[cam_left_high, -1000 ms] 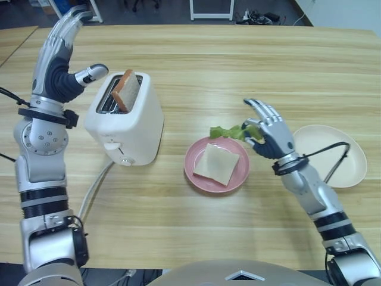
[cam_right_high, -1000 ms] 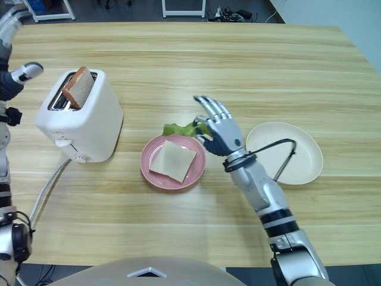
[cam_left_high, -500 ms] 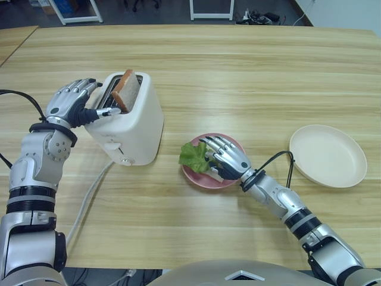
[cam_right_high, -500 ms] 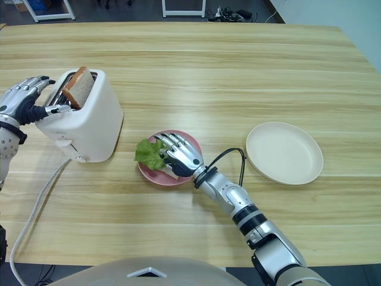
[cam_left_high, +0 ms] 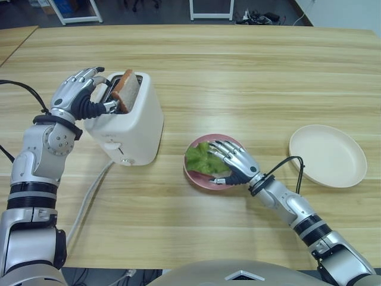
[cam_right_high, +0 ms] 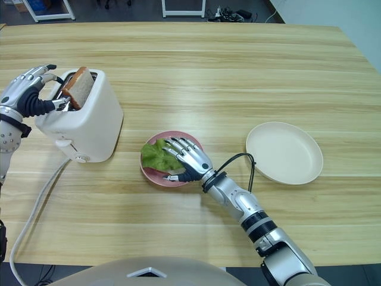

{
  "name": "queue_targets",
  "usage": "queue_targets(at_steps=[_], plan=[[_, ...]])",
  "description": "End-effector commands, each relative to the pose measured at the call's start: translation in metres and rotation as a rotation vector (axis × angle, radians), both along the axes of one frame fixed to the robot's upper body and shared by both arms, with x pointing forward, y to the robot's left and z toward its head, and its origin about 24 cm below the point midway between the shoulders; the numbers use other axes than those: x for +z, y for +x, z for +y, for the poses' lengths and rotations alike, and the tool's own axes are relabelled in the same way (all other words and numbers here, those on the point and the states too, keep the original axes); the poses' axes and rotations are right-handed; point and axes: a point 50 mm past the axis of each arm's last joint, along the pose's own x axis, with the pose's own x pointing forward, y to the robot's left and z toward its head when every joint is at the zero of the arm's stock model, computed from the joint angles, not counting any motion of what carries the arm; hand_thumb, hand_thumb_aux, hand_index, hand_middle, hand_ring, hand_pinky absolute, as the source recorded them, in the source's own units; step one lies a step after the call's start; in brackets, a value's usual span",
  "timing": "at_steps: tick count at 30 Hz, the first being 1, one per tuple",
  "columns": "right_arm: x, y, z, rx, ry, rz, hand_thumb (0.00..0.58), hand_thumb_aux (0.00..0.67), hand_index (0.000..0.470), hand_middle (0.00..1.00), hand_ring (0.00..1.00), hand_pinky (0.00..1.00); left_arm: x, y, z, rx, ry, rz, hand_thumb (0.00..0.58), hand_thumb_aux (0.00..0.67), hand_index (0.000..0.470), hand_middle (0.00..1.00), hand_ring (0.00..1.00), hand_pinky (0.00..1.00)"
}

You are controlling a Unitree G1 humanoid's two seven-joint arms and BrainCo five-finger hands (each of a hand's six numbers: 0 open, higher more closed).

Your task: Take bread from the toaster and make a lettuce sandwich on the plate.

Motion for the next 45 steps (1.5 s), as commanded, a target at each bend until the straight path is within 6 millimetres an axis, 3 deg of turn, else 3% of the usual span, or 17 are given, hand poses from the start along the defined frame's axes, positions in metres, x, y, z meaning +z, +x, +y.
queue_targets(at_steps=[1,7,8,10,11,12,19,21,23,25,28,32,37,40,45], plan=[[0.000,-0.001,-0.005,-0.028,0.012,0.006,0.000,0.000,0.000,0.00,0.00,0.00,0.001,0.005,-0.011,-0.049,-0.015,0.007,0.449,0.352,0.247,0.00,0.00,0.00],[0.002,-0.001,-0.004,-0.032,0.017,-0.002,0.000,0.000,0.000,0.00,0.00,0.00,-0.009,0.007,-0.016,-0.075,0.000,0.061,0.417,0.315,0.221,0.00,0.00,0.00],[0.002,-0.001,-0.004,-0.033,0.018,-0.003,0.000,0.000,0.000,0.00,0.00,0.00,-0.010,0.007,-0.017,-0.080,0.002,0.071,0.363,0.260,0.182,0.00,0.00,0.00],[0.002,-0.001,-0.004,-0.033,0.019,-0.002,0.000,0.000,0.000,0.00,0.00,0.00,-0.013,0.005,-0.015,-0.077,0.016,0.085,0.201,0.129,0.090,0.00,0.00,0.00],[0.001,-0.001,-0.004,-0.033,0.020,-0.001,0.000,0.000,0.000,0.00,0.00,0.00,-0.013,0.005,-0.014,-0.072,0.016,0.083,0.083,0.050,0.035,0.00,0.00,0.00],[0.001,-0.001,-0.004,-0.033,0.020,0.000,0.000,0.000,0.000,0.00,0.00,0.00,-0.012,0.005,-0.013,-0.066,0.015,0.078,0.000,0.000,0.000,0.00,0.00,0.00],[0.001,-0.002,-0.005,-0.034,0.024,0.003,0.000,0.000,0.000,0.00,0.00,0.00,-0.013,0.004,-0.005,-0.024,0.038,0.076,0.000,0.000,0.000,0.00,0.00,0.00],[0.000,-0.002,-0.005,-0.033,0.024,0.005,0.000,0.000,0.000,0.00,0.00,0.00,-0.015,0.005,-0.001,0.005,0.047,0.074,0.045,0.026,0.018,0.00,0.00,0.00],[0.000,-0.002,-0.006,-0.033,0.024,0.006,0.000,0.000,0.000,0.00,0.00,0.00,-0.016,0.005,0.002,0.031,0.052,0.075,0.128,0.079,0.055,0.00,0.00,0.00],[0.001,-0.001,-0.006,-0.035,0.023,0.006,0.000,0.000,0.000,0.00,0.00,0.00,-0.019,0.007,0.007,0.075,0.079,0.084,0.083,0.050,0.035,0.00,0.00,0.00],[0.001,-0.001,-0.007,-0.036,0.022,0.006,0.000,0.000,0.000,0.00,0.00,0.00,-0.022,0.009,0.009,0.095,0.095,0.096,0.108,0.066,0.046,0.00,0.00,0.00],[0.001,-0.001,-0.007,-0.037,0.022,0.007,0.000,0.000,0.000,0.00,0.00,0.00,-0.023,0.011,0.004,0.067,0.074,0.105,0.190,0.121,0.085,0.00,0.00,0.00],[0.000,-0.001,-0.009,-0.042,0.024,0.008,0.000,0.000,0.000,0.00,0.00,0.00,-0.022,0.012,-0.003,0.017,0.048,0.103,0.205,0.131,0.092,0.00,0.00,0.00],[-0.001,-0.001,-0.010,-0.046,0.024,0.010,0.000,0.000,0.000,0.00,0.00,0.00,-0.020,0.013,-0.005,0.003,0.033,0.095,0.244,0.160,0.112,0.00,0.00,0.00],[-0.001,-0.001,-0.009,-0.046,0.026,0.008,0.000,0.000,0.000,0.00,0.00,0.00,-0.016,0.016,-0.005,-0.011,-0.001,0.079,0.366,0.263,0.184,0.00,0.00,0.00]])
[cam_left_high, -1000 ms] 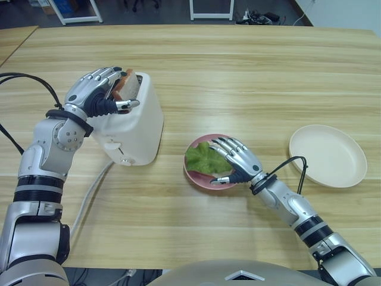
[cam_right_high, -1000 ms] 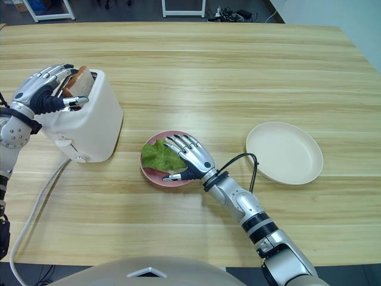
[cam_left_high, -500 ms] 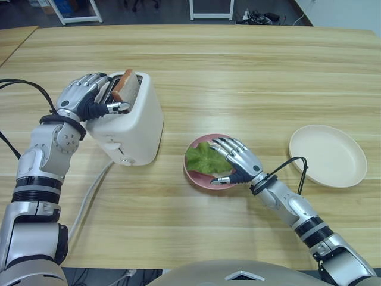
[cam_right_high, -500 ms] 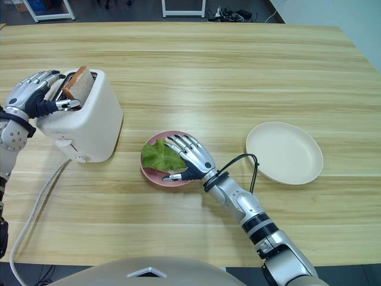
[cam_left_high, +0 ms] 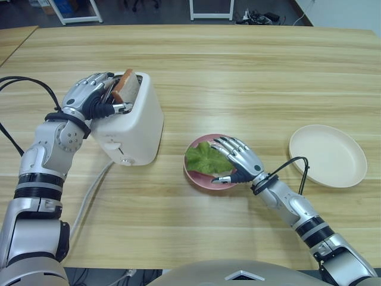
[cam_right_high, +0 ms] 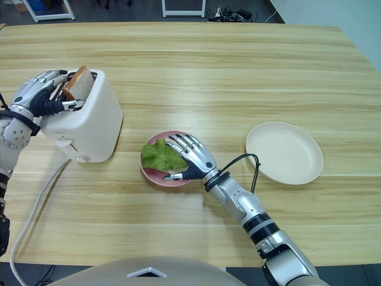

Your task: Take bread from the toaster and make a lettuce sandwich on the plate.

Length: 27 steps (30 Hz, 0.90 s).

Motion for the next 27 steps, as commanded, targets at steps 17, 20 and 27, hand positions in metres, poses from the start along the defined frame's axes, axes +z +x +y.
queue_targets(at_steps=[17,20,27], plan=[[-0.002,0.002,-0.007,-0.028,-0.032,-0.010,0.000,0.000,0.000,0.00,0.00,0.00,0.021,0.008,-0.009,-0.098,-0.285,-0.098,0.580,0.670,0.470,0.00,0.00,0.00],[-0.001,0.001,-0.007,-0.027,-0.030,-0.009,0.000,0.000,0.000,0.00,0.00,0.00,0.031,0.007,-0.007,-0.107,-0.365,-0.150,0.580,0.670,0.470,0.00,0.00,0.00],[-0.001,0.000,-0.008,-0.024,-0.018,-0.004,0.000,0.000,0.000,0.00,0.00,0.00,0.053,0.002,-0.002,-0.123,-0.489,-0.261,0.580,0.670,0.470,0.90,0.90,0.90]])
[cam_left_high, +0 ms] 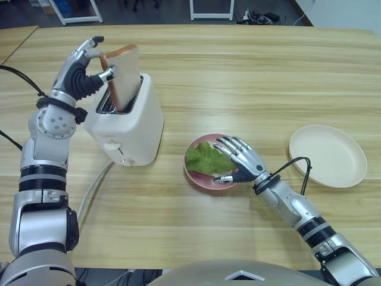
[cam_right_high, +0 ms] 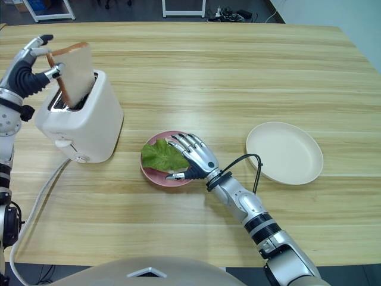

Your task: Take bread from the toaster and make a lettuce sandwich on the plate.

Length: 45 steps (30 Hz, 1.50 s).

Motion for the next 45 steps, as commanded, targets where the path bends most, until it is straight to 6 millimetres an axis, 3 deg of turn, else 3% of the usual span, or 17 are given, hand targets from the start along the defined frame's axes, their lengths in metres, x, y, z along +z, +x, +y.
queue_targets(at_steps=[1,8,15,19,23,27,31,34,37,39,45], plan=[[0.001,-0.001,-0.003,-0.004,0.004,0.005,0.000,0.000,0.000,0.00,0.00,0.00,0.011,-0.001,0.003,0.002,-0.067,-0.057,0.580,0.670,0.470,1.00,1.00,1.00],[0.003,0.001,-0.006,-0.019,0.007,-0.012,0.000,0.000,0.000,0.00,0.00,0.00,0.025,-0.004,0.007,-0.005,-0.138,-0.137,0.580,0.670,0.470,1.00,1.00,1.00],[0.022,0.006,-0.017,-0.067,0.112,-0.087,0.000,0.000,0.000,0.00,0.00,0.00,0.038,-0.009,-0.008,-0.152,-0.268,-0.205,0.580,0.670,0.470,1.00,1.00,1.00],[0.031,0.005,-0.041,-0.146,0.221,-0.087,0.000,0.000,0.000,0.00,0.00,0.00,0.044,-0.009,-0.044,-0.405,-0.347,-0.133,0.580,0.670,0.470,1.00,1.00,1.00],[0.040,0.004,-0.080,-0.257,0.363,-0.066,0.000,0.000,0.000,0.00,0.00,0.00,0.040,-0.003,-0.094,-0.638,-0.329,0.019,0.580,0.670,0.470,1.00,1.00,1.00],[0.048,-0.003,-0.112,-0.322,0.454,-0.046,0.000,0.000,0.000,0.00,0.00,0.00,0.022,0.005,-0.138,-0.811,-0.235,0.195,0.580,0.670,0.470,1.00,1.00,1.00],[0.050,-0.018,-0.126,-0.254,0.508,0.060,0.000,0.000,0.000,0.00,0.00,0.00,0.001,0.015,-0.170,-0.969,-0.095,0.388,0.580,0.670,0.470,1.00,1.00,1.00],[0.047,-0.039,-0.127,-0.148,0.517,0.195,0.000,0.000,0.000,0.00,0.00,0.00,-0.007,0.018,-0.186,-1.051,0.017,0.481,0.580,0.670,0.470,1.00,1.00,1.00],[0.038,-0.073,-0.111,0.054,0.455,0.377,0.000,0.000,0.000,0.00,0.00,0.00,-0.019,0.027,-0.203,-1.081,0.122,0.583,0.580,0.670,0.470,1.00,1.00,1.00],[0.038,-0.085,-0.097,0.170,0.446,0.437,0.000,0.000,0.000,0.00,0.00,0.00,-0.030,0.031,-0.208,-1.072,0.205,0.644,0.580,0.670,0.470,1.00,1.00,1.00],[0.046,-0.089,-0.059,0.353,0.452,0.462,0.000,0.000,0.000,0.00,0.00,0.00,-0.058,0.034,-0.225,-1.080,0.391,0.792,0.580,0.670,0.470,1.00,1.00,1.00]])
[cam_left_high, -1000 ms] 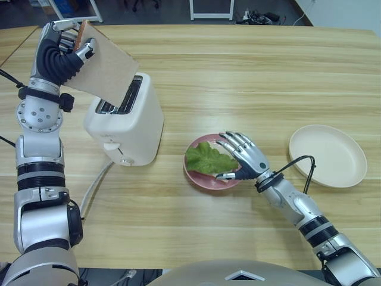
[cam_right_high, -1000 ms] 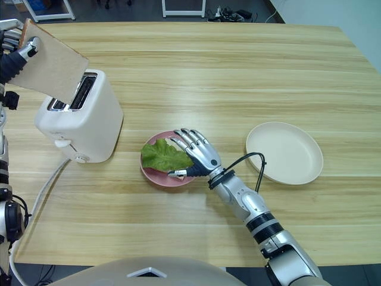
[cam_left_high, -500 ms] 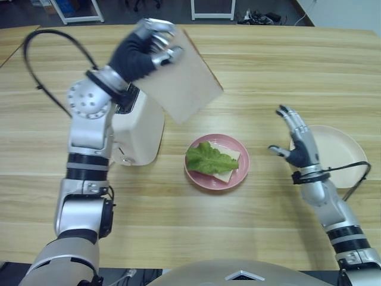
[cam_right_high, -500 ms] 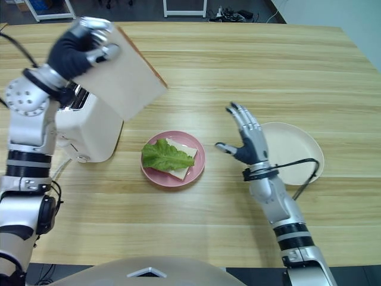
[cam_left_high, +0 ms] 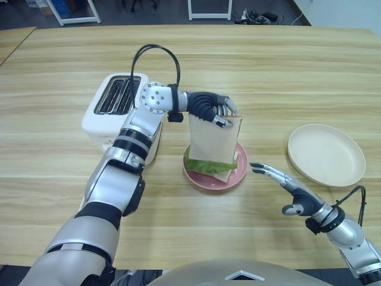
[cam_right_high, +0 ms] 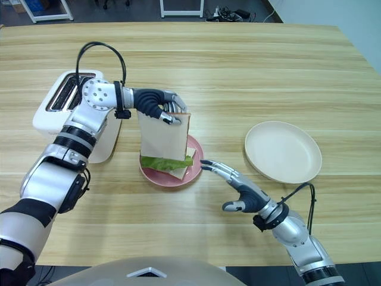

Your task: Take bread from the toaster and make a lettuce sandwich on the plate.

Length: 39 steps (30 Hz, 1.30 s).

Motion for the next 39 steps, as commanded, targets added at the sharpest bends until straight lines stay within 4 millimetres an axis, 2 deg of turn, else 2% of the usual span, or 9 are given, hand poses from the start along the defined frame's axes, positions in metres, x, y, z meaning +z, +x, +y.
queue_targets(at_steps=[1,12,22,31,34,35,37,38,39], plan=[[0.008,0.000,0.019,0.079,0.029,-0.020,0.000,0.000,0.000,0.00,0.00,0.00,-0.013,0.000,-0.015,-0.071,0.148,0.012,0.580,0.670,0.470,1.00,1.00,1.00],[0.027,0.019,0.058,0.110,0.106,-0.110,0.000,0.000,0.000,0.00,0.00,0.00,-0.035,0.004,-0.029,0.003,0.217,0.085,0.580,0.670,0.470,1.00,1.00,1.00],[-0.035,0.062,0.091,-0.062,-0.268,-0.136,0.000,0.000,0.000,0.00,0.00,0.00,-0.052,0.008,-0.026,0.152,0.231,0.100,0.580,0.670,0.470,1.00,1.00,1.00],[-0.078,0.048,0.084,0.024,-0.494,-0.040,0.000,0.000,0.000,0.00,0.00,0.00,-0.067,0.006,-0.032,0.204,0.285,0.034,0.580,0.670,0.470,1.00,1.00,1.00],[-0.080,0.046,0.085,0.040,-0.491,-0.026,0.000,0.000,0.000,0.00,0.00,0.00,-0.066,0.007,-0.036,0.211,0.281,0.003,0.415,0.313,0.219,1.00,1.00,1.00],[-0.079,0.046,0.086,0.045,-0.485,-0.025,0.000,0.000,0.000,0.00,0.00,0.00,-0.064,0.008,-0.037,0.217,0.275,-0.012,0.031,0.018,0.013,1.00,1.00,1.00],[-0.080,0.045,0.086,0.059,-0.491,-0.014,0.000,0.000,0.000,0.00,0.00,0.00,-0.060,0.012,-0.037,0.258,0.273,-0.065,0.000,0.000,0.000,1.00,1.00,1.00],[-0.083,0.043,0.086,0.071,-0.503,-0.003,0.000,0.000,0.000,0.00,0.00,0.00,-0.055,0.016,-0.037,0.297,0.259,-0.097,0.000,0.000,0.000,0.86,0.86,0.86],[-0.085,0.041,0.086,0.080,-0.515,0.006,0.000,0.000,0.000,0.00,0.00,0.00,-0.051,0.019,-0.037,0.339,0.245,-0.127,0.000,0.000,0.000,0.52,0.52,0.52]])
